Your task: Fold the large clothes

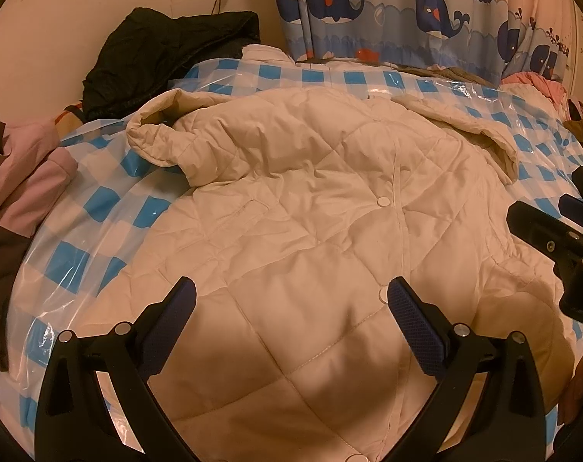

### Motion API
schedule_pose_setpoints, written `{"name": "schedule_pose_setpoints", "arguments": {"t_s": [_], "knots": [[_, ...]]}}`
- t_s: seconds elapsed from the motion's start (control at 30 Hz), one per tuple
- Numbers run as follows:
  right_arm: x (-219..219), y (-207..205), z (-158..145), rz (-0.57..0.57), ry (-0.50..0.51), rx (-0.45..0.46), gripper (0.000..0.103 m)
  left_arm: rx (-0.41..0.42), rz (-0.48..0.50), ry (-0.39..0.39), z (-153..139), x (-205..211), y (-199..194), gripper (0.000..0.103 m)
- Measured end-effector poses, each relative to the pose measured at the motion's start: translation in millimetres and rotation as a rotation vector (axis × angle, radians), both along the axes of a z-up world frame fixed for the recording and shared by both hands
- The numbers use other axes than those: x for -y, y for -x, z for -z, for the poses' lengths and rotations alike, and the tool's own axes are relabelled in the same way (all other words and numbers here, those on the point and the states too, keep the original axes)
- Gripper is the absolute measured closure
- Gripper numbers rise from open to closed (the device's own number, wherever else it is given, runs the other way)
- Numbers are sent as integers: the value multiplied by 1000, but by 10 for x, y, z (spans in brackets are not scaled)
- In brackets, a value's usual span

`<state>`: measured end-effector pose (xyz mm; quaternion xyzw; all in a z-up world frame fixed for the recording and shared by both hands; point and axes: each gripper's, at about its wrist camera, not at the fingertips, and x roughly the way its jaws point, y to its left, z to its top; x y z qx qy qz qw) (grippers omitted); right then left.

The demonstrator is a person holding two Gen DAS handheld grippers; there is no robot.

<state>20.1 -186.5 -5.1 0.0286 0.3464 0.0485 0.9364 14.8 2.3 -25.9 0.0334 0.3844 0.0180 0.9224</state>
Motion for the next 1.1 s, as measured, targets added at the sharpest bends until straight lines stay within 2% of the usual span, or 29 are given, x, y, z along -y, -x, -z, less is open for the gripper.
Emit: {"name": "schedule_pose_setpoints", "arguments": {"t_s": [1.1], "knots": [[2, -5, 6, -13, -2, -3, 5, 0, 0, 3, 51, 17, 17, 7]]}}
